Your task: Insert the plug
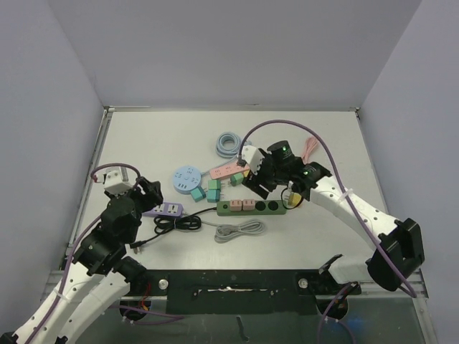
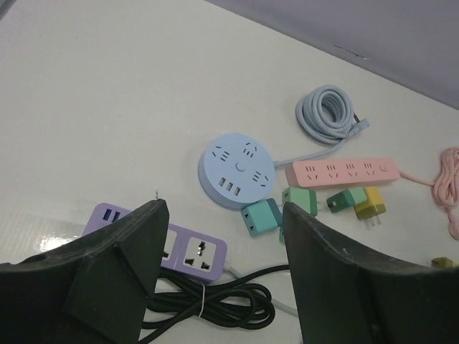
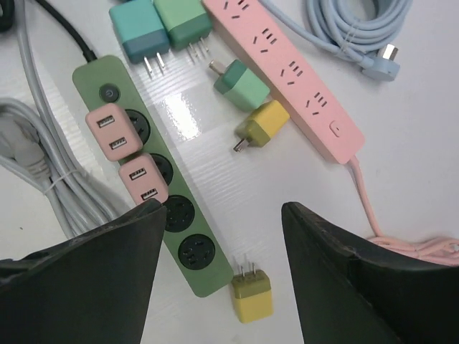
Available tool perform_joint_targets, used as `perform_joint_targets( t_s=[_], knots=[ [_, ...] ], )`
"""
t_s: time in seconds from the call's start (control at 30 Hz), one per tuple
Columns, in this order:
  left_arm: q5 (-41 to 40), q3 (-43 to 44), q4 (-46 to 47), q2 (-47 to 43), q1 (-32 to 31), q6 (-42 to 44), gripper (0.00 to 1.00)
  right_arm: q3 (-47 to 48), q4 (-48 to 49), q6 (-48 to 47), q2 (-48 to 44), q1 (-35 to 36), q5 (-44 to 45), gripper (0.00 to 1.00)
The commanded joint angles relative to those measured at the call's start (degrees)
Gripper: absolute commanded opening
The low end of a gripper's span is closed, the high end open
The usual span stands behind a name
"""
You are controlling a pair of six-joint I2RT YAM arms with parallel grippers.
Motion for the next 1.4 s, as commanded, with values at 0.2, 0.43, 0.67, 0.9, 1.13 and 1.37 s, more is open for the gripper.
perform_joint_targets(
  t_s=[0.2,0.43,0.67,0.9,1.13,1.37],
  knots=[
    [12.90,-0.44,7.79,5.14,0.29,2.28,0.64,-0.19,8.71,34.47,1.88,-1.67,16.39,0.65],
    [15.10,-1.56,9.08,8.19,0.36,-1.06,0.64,8.63,7.76,49.25,16.57,-2.01,24.81,0.64],
    [18.87,-3.03,11.07,9.25,0.56,-3.08,0.64,17.66,5.60,48.98,28.93,-1.93,22.93,0.59],
    [19.31,-3.60,11.45,9.42,0.53,-3.45,0.64,17.80,5.53,48.23,31.85,-2.01,23.00,0.41],
    [19.21,-3.41,12.03,10.24,0.54,-3.20,0.64,18.30,4.38,47.01,34.33,-2.19,20.98,0.43],
    [19.63,-2.69,12.59,11.29,0.56,-2.61,0.64,17.89,4.79,47.48,34.54,-2.81,19.39,0.24]
  ],
)
